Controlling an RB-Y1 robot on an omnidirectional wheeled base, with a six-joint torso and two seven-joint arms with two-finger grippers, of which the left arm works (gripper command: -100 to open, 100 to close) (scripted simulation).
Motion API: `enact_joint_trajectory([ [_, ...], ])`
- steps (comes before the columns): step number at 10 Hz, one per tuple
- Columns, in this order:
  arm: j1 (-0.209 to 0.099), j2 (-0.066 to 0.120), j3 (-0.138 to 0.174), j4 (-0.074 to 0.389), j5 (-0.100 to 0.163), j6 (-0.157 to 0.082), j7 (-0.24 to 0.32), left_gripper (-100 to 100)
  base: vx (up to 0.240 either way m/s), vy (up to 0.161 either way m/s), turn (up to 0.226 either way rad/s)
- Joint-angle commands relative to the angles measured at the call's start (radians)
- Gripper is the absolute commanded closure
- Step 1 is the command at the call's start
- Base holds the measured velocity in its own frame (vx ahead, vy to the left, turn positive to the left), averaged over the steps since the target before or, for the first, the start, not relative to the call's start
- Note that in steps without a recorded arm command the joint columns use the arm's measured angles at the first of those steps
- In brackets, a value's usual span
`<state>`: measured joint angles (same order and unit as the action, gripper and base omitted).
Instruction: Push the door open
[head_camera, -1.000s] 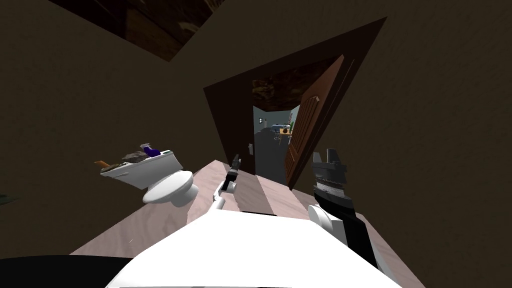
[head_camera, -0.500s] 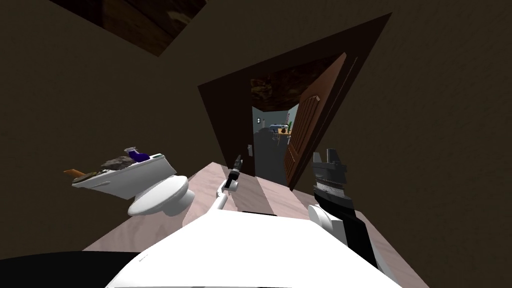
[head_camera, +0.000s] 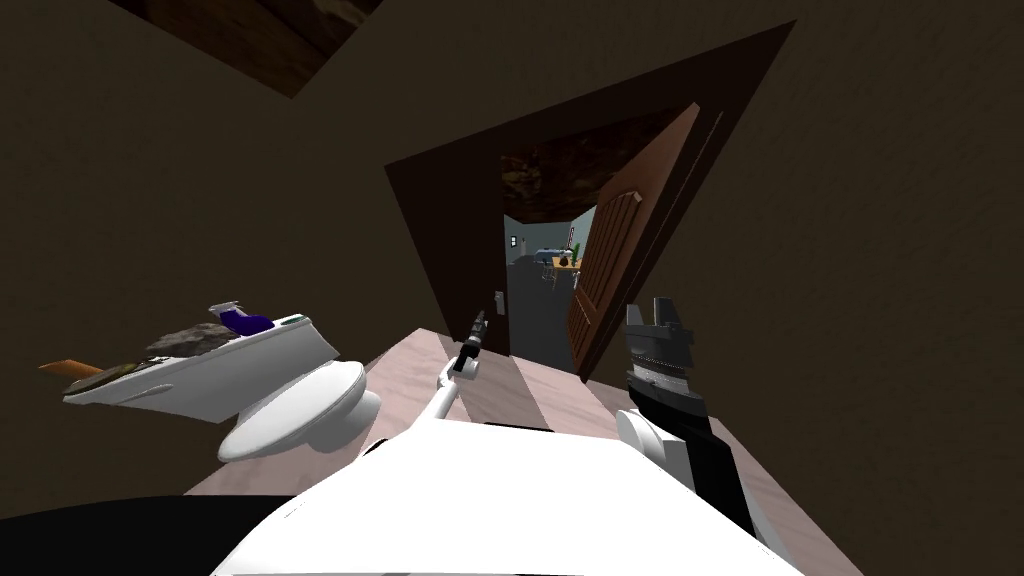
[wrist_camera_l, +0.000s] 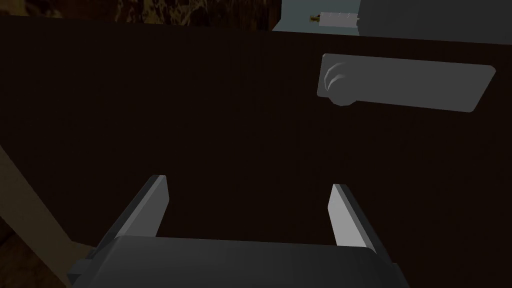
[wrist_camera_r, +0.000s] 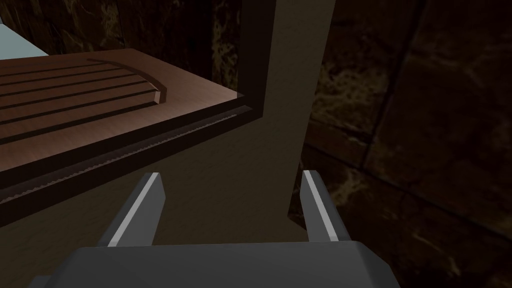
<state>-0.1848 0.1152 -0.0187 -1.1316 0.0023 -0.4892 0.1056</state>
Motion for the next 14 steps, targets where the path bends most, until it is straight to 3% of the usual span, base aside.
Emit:
enact_joint_trajectory([
  [1,-0.027,0.003,-0.001,0.045,0.003,0.004,0.004,-100,0.086,0.068,-0.069],
  [14,-0.189,0.006,-0.014,0.317,0.019,0.037,0.021,-100,0.067,0.068,-0.060],
])
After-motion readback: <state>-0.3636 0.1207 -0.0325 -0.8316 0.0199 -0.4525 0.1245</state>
